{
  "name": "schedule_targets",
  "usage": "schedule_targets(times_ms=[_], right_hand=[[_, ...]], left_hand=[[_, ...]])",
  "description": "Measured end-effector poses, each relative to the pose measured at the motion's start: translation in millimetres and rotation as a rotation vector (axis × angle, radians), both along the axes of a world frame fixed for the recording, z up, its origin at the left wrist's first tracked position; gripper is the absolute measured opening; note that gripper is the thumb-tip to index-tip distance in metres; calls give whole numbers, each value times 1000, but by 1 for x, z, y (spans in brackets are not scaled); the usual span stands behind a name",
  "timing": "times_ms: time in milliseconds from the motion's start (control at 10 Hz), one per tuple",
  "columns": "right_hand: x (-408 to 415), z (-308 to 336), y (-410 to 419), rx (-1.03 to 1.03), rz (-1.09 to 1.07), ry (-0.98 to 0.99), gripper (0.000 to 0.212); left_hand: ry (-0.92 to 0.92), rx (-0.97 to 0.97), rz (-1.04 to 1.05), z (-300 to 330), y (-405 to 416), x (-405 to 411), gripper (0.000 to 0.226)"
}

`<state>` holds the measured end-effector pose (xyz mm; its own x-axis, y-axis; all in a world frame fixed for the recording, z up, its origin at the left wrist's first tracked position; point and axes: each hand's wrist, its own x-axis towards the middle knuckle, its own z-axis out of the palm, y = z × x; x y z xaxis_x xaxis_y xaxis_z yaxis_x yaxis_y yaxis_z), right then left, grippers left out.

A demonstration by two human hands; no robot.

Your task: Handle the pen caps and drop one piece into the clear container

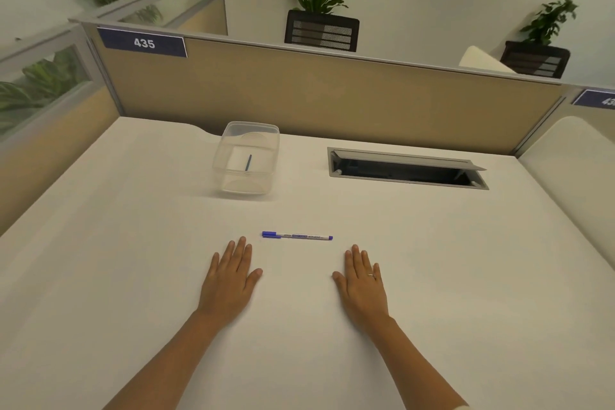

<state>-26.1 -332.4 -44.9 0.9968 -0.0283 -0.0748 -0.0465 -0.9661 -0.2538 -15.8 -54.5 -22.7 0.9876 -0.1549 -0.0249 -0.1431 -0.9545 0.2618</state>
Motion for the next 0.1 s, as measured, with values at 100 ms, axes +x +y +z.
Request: schedule_targets(times_ms=[100], right_hand=[[2, 4, 0, 29, -4, -11, 60]], left_hand=[[-2, 6, -12, -2, 2, 3, 103]])
